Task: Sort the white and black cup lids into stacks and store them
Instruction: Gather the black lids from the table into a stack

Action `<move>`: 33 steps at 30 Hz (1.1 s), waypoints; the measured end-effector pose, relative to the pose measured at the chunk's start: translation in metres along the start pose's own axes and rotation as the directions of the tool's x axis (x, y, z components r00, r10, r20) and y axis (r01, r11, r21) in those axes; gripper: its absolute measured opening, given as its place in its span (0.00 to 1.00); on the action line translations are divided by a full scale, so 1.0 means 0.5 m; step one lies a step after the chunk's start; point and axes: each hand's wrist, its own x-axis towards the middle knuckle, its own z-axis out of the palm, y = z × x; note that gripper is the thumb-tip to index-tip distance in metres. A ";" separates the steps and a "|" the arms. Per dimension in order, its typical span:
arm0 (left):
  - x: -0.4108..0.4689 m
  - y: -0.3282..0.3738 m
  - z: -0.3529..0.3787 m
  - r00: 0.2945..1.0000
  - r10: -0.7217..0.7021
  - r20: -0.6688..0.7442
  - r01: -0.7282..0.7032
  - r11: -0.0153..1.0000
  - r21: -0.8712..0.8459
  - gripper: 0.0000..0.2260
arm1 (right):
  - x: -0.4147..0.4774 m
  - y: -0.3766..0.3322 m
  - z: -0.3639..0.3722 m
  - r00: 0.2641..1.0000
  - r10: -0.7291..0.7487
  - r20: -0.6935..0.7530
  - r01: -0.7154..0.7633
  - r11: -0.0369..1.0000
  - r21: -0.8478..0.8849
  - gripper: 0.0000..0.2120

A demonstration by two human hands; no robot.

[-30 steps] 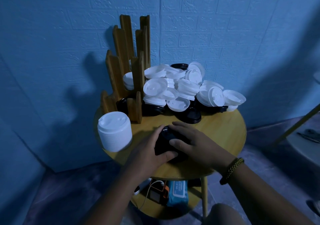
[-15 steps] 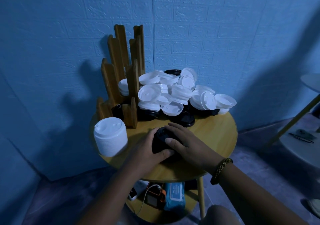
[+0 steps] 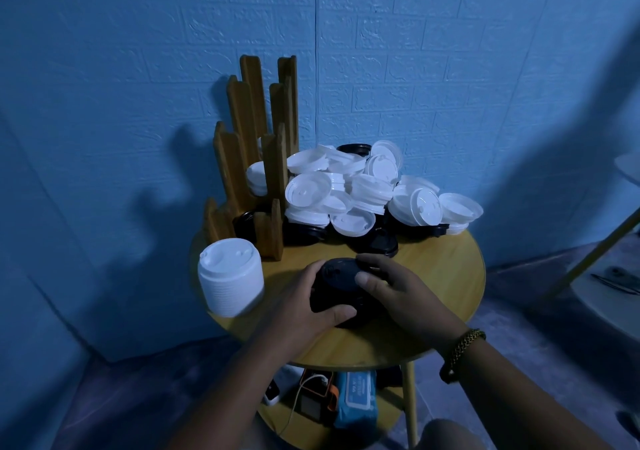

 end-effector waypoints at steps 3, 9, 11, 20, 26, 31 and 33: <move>-0.001 -0.001 0.004 1.000 -0.005 0.004 0.005 1.000 -0.019 0.35 | 0.043 0.029 -0.032 0.988 -0.057 -0.140 0.013 0.953 -0.301 0.20; 0.003 -0.011 0.006 1.000 -0.009 -0.002 0.009 1.000 -0.002 0.38 | 0.082 0.078 -0.050 0.999 0.037 -0.036 -0.052 0.665 -0.745 0.24; 0.004 -0.012 0.008 1.000 0.001 -0.007 -0.001 1.000 0.010 0.38 | 0.075 0.079 -0.049 0.998 -0.031 -0.059 -0.025 0.646 -0.763 0.24; 0.002 -0.017 0.011 1.000 0.008 -0.010 -0.007 1.000 0.030 0.39 | 0.054 0.082 -0.053 0.973 -0.122 -0.196 -0.061 0.682 -0.729 0.21; 0.000 -0.019 0.008 1.000 0.006 -0.010 -0.005 1.000 0.007 0.35 | 0.047 0.075 -0.063 0.984 0.006 -0.177 -0.104 0.828 -0.551 0.16; 0.002 -0.018 0.009 1.000 0.000 -0.014 0.000 1.000 0.012 0.34 | 0.029 0.086 -0.068 0.985 0.053 -0.166 -0.143 0.792 -0.593 0.30; 0.002 -0.020 0.009 1.000 0.001 -0.012 -0.001 1.000 0.007 0.34 | 0.029 0.086 -0.060 0.962 0.019 -0.273 -0.189 0.769 -0.611 0.32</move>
